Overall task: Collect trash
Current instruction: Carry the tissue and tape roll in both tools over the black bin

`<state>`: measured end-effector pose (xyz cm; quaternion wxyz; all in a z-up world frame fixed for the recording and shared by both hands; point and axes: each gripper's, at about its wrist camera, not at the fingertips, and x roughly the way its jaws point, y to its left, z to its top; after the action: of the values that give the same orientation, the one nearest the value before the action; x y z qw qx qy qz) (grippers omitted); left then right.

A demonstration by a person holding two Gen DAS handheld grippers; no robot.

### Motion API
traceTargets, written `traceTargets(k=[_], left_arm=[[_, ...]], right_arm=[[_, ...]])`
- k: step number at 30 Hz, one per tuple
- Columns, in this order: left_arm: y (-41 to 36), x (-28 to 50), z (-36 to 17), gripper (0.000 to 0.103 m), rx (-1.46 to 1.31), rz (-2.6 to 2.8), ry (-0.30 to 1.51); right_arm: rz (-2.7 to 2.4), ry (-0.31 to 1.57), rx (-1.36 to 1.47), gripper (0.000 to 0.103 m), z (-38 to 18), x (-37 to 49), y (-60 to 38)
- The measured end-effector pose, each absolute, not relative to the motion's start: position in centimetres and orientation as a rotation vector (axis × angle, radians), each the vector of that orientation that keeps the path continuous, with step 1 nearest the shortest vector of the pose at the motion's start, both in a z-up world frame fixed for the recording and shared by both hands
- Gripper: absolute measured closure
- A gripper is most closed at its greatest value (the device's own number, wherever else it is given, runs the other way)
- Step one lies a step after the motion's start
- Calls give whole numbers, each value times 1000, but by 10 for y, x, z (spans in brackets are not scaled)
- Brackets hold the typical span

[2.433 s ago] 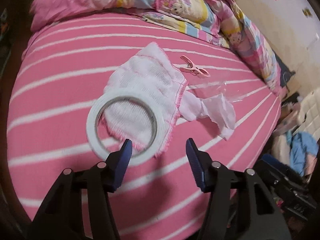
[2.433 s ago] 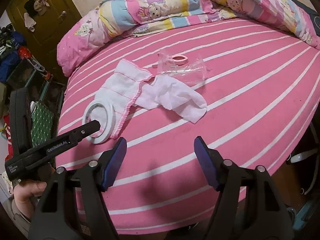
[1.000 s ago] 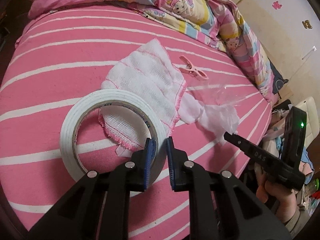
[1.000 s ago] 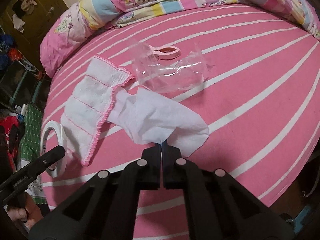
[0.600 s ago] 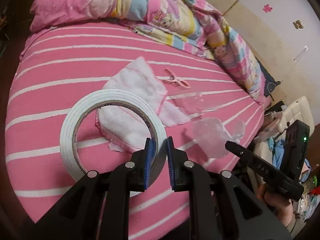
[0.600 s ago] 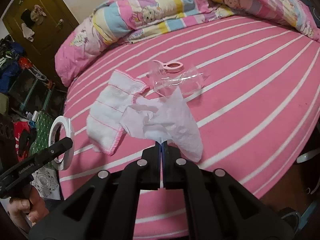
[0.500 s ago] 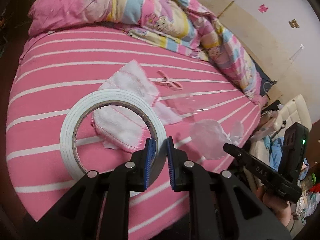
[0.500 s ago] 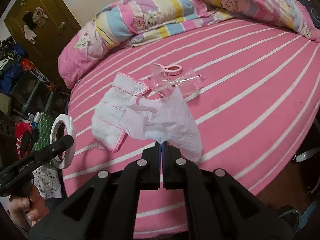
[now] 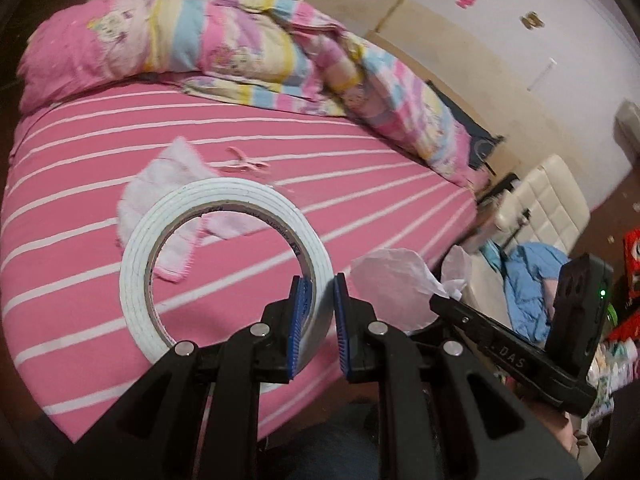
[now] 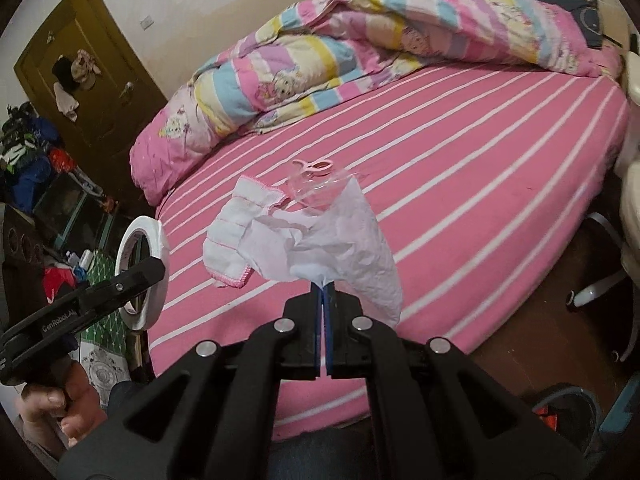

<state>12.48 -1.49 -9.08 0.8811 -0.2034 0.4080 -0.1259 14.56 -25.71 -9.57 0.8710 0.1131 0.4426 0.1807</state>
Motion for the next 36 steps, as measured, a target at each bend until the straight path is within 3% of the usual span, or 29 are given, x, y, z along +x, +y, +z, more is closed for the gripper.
traceTargets(k=[16, 25, 36], left_arm=[[-147, 92, -89, 88, -326, -543, 923], [-230, 72, -108, 88, -250, -710, 1004], [-325, 53, -169, 88, -178, -838, 1175]], right_arm=[[195, 864, 322, 102, -84, 55, -365], [23, 897, 416, 102, -113, -8, -454], [-118, 955, 540, 102, -168, -56, -533]])
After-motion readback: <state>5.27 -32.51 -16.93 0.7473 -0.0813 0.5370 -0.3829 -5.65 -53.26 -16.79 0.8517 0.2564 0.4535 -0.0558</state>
